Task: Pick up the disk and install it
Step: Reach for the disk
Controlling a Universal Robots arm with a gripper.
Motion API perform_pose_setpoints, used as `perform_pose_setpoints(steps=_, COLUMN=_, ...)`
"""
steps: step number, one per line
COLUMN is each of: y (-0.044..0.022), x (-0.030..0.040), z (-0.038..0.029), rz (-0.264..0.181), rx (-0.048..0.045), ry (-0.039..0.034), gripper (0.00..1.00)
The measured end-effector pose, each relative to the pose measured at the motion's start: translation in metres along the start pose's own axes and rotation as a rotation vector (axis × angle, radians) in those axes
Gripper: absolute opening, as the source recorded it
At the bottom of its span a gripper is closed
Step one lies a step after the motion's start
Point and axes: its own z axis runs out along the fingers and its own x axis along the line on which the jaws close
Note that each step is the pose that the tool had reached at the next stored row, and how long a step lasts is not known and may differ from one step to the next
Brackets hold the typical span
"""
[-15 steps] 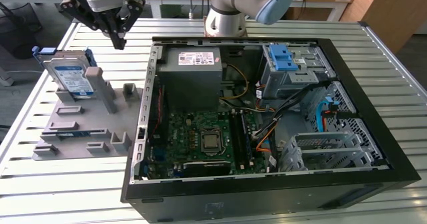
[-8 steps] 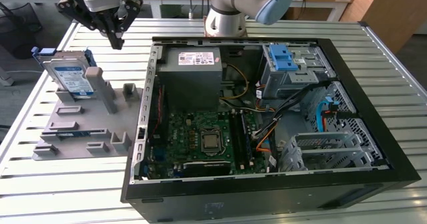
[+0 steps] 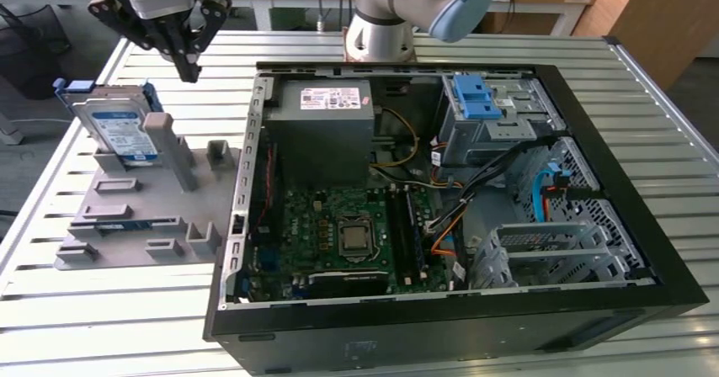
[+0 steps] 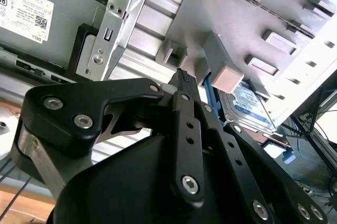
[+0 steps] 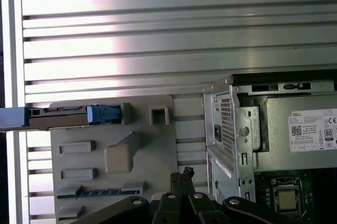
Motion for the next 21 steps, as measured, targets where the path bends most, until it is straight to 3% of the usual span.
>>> perform_pose_setpoints(steps=6, y=0.0005, x=0.0071, z=0.0005, rz=0.0, rx=0.0, ry=0.0, gripper=0.11)
perform_pose_setpoints(steps=15, y=0.0037, x=0.0112, z=0.0012, rz=0.0, rx=0.0001, ry=0.0009, gripper=0.11)
perform_pose_setpoints(steps=21, y=0.011, x=0.0161, z=0.0018, rz=-0.001, rx=0.0001, ry=0.0125, gripper=0.11)
